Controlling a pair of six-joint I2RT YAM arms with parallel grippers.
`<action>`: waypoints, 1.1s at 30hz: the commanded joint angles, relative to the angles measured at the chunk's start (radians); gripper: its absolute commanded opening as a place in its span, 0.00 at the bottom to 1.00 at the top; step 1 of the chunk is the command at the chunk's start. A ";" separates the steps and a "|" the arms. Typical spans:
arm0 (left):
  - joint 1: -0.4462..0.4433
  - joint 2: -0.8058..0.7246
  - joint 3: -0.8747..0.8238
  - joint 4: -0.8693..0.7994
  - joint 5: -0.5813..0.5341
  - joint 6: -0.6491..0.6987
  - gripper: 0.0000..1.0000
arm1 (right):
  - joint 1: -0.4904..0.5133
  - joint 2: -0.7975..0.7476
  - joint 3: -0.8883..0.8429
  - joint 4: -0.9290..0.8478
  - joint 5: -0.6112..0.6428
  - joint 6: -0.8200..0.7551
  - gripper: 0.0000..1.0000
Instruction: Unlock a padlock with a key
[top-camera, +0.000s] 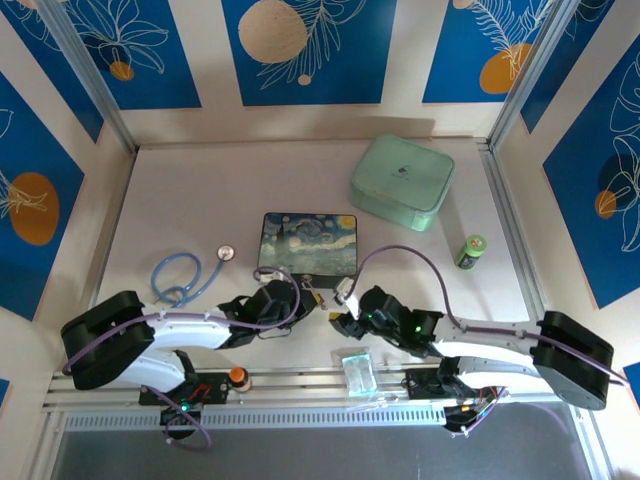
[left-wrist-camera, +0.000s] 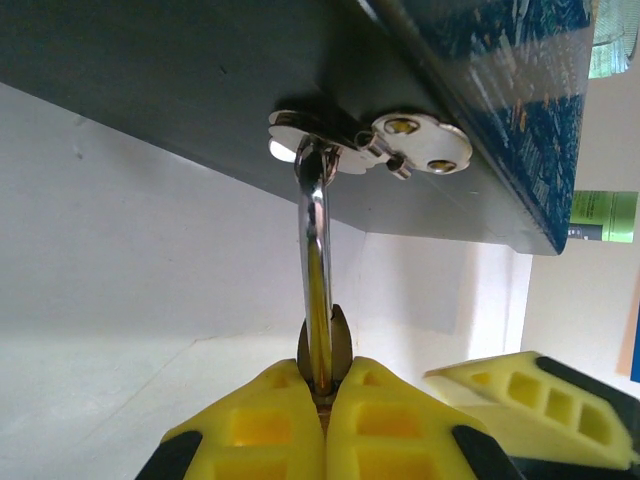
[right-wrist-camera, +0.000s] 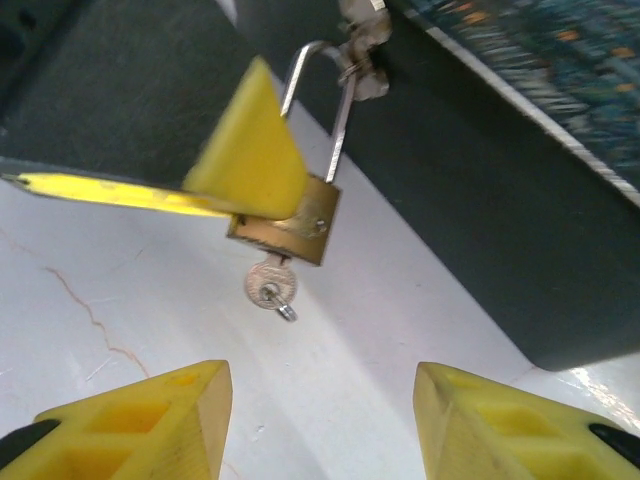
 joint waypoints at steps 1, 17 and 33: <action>0.007 -0.001 0.049 0.024 0.011 0.016 0.00 | 0.029 0.056 0.044 0.053 0.044 -0.053 0.50; 0.005 0.005 0.043 0.055 0.027 0.001 0.00 | 0.054 0.244 0.111 0.144 0.144 -0.112 0.32; 0.003 0.008 0.011 0.086 0.029 -0.007 0.00 | -0.075 0.245 0.084 0.189 -0.136 -0.020 0.11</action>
